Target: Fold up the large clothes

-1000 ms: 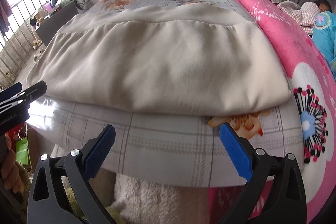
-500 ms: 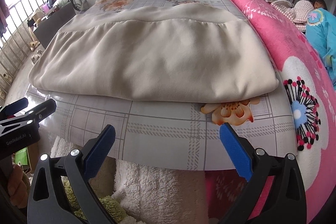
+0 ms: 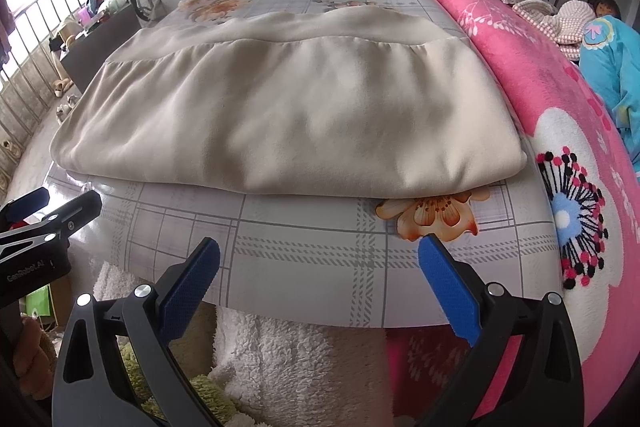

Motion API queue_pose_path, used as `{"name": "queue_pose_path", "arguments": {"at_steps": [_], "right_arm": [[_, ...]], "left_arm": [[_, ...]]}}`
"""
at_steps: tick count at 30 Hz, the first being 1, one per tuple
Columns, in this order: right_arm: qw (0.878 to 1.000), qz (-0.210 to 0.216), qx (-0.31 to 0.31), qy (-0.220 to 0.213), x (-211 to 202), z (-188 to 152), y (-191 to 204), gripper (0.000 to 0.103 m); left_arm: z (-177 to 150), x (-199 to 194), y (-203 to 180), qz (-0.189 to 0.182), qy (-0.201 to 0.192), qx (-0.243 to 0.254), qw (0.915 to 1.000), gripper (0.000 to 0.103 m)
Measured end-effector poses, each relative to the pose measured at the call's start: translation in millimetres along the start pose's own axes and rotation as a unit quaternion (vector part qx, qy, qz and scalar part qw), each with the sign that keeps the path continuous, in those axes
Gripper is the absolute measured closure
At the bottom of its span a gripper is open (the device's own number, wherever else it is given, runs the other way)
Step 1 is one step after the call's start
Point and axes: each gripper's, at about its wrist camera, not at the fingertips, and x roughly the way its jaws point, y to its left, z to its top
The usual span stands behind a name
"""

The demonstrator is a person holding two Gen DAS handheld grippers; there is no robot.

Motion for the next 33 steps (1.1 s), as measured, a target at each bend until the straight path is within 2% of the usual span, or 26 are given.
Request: {"name": "queue_pose_path", "arguments": {"at_steps": [14, 33], "right_arm": [[1.0, -0.001, 0.007, -0.004, -2.0, 3.3, -6.2, 0.006], [1.0, 0.005, -0.001, -0.009, -0.6, 10.6, 2.0, 0.006]], "left_arm": [[2.8, -5.5, -3.4, 0.0, -0.007, 0.002, 1.0, 0.007], [3.6, -6.3, 11.8, 0.012, -0.007, -0.023, 0.9996, 0.007]]}}
